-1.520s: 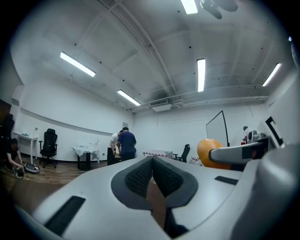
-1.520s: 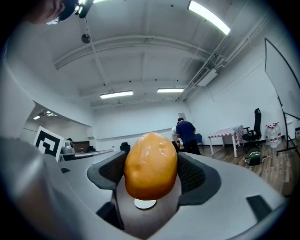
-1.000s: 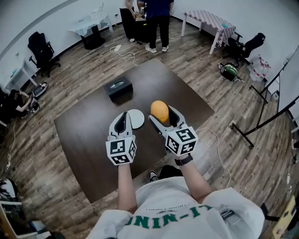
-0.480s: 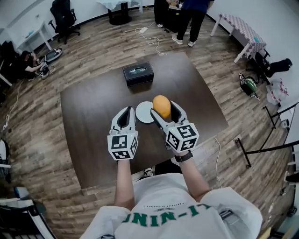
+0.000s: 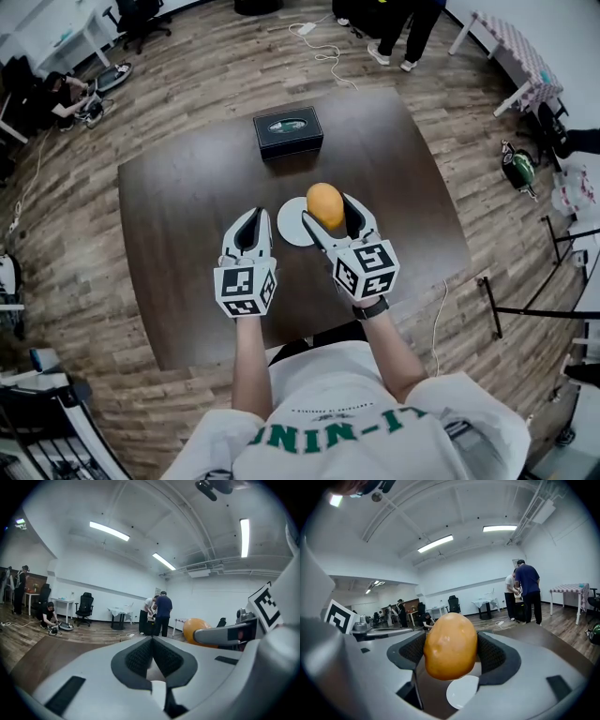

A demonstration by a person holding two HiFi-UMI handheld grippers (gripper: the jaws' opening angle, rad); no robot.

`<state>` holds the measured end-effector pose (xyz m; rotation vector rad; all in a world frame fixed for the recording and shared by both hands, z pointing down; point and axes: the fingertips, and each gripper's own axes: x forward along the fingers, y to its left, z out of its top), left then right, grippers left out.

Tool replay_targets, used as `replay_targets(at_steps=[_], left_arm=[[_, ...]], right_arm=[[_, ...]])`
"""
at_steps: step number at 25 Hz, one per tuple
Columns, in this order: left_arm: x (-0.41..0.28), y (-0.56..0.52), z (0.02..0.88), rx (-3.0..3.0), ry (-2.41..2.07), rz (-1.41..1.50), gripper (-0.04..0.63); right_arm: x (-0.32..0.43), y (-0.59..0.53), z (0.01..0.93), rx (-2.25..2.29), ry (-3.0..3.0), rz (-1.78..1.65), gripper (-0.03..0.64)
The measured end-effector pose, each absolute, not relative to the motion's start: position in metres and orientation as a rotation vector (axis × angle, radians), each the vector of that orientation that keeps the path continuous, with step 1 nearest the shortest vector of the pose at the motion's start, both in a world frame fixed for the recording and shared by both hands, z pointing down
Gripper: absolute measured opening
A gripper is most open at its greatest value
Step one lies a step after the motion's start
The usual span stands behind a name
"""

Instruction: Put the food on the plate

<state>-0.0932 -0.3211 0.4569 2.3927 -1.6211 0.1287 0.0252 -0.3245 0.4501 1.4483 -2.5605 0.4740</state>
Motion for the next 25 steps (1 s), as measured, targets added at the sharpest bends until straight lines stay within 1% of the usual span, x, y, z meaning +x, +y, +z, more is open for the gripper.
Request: replay_targets(at_steps=[10,25], left_arm=[[-0.095,-0.356,0.516,2.275,-1.62,0.218,0.014],[-0.112,-0.382,0.617,2.149,-1.595,0.32,0.014]], right_arm=[[0.019,-0.365,0.519,1.329,-2.495,0.586,0.353],[0.009,-0.393,0.655,1.166,-2.319,0.715,0.353]])
